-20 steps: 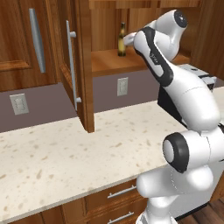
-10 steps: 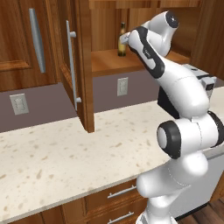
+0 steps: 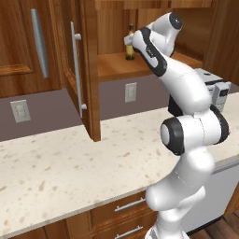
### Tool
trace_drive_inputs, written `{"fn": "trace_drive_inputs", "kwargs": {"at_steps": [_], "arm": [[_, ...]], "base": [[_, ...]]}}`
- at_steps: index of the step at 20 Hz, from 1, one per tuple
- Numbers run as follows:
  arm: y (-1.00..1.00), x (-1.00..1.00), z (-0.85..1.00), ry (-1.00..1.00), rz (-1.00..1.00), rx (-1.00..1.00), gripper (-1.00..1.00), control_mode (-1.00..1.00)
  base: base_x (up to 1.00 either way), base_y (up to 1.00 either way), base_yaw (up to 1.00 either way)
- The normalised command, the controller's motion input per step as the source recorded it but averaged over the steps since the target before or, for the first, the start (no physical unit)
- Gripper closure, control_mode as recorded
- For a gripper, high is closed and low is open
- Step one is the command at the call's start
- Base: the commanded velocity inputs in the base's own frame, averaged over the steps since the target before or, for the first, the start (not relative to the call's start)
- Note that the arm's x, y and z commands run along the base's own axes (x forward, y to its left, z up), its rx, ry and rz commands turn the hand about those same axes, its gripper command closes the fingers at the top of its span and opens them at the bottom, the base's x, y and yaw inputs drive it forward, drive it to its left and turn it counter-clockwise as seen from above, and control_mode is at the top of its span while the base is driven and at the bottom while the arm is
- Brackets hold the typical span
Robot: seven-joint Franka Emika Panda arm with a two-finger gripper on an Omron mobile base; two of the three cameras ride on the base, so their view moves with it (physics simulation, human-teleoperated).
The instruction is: Open the cabinet directly in front. Then move the beer and the cup to the dining counter with the candle on it.
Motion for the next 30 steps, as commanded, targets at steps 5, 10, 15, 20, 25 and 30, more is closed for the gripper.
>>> {"fn": "trace_drive_inputs", "kwargs": {"at_steps": [5, 10, 15, 20, 25, 30], "arm": [[0.00, 0.40, -0.03, 0.00, 0.00, 0.00, -1.00, -1.00], [0.00, 0.20, 0.00, 0.00, 0.00, 0.00, -1.00, -1.00], [0.01, 0.13, 0.00, 0.00, 0.00, -0.01, -1.00, -1.00], [0.07, 0.07, 0.00, 0.00, 0.00, -0.03, -1.00, -1.00], [0.12, 0.18, -0.01, 0.00, 0.00, -0.04, -1.00, -1.00], [0.03, 0.18, -0.03, 0.00, 0.00, -0.01, -1.00, -1.00]], "base": [[0.00, 0.00, 0.00], [0.00, 0.00, 0.00], [0.00, 0.00, 0.00], [0.00, 0.00, 0.00], [0.00, 0.00, 0.00], [0.00, 0.00, 0.00]]}}
